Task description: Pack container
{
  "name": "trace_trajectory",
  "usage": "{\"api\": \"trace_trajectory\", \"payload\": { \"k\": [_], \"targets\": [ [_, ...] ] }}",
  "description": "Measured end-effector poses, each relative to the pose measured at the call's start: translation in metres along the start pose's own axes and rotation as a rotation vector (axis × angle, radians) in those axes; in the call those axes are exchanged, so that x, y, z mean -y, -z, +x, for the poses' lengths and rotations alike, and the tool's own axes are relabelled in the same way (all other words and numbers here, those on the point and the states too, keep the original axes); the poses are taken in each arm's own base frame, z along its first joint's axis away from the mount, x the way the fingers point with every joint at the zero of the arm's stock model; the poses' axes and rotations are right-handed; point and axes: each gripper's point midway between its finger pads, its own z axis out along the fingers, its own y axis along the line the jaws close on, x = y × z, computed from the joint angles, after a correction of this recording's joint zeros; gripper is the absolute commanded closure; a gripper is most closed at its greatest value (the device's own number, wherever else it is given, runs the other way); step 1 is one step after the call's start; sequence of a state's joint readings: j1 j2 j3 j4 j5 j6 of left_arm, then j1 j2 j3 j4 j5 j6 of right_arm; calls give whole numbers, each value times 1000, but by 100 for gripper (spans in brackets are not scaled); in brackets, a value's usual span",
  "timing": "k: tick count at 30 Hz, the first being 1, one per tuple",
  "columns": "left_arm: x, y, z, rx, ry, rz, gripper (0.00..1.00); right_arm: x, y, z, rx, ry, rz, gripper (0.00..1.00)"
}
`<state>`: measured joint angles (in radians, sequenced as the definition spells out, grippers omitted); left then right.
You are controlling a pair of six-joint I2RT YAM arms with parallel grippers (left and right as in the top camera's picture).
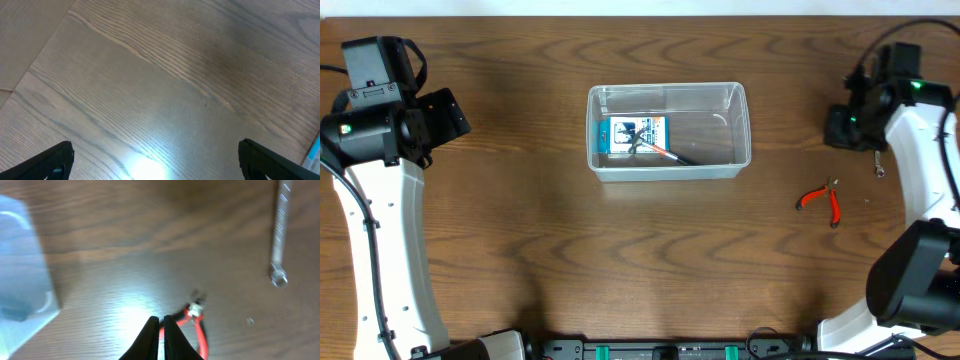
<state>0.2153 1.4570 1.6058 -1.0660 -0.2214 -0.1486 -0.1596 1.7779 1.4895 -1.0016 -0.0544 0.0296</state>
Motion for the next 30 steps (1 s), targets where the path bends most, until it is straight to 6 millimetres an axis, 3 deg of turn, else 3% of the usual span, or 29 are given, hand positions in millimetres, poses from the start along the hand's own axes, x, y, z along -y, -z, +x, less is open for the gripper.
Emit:
{"api": "trace_trajectory", "payload": {
  "k": [4, 10, 15, 16, 30],
  "targets": [
    [0, 0, 0, 0, 0, 0, 2, -22, 1, -2, 10, 56, -22, 76],
    [0, 0, 0, 0, 0, 0, 2, -16, 1, 10, -40, 2, -1, 54],
    [0, 0, 0, 0, 0, 0, 2, 1, 4, 33, -135, -61, 67, 8],
    [0, 0, 0, 0, 0, 0, 2, 3, 5, 36, -145, -74, 78, 3],
    [0, 0, 0, 0, 0, 0, 2, 14, 18, 72, -255, -234, 164, 1]
  ]
}}
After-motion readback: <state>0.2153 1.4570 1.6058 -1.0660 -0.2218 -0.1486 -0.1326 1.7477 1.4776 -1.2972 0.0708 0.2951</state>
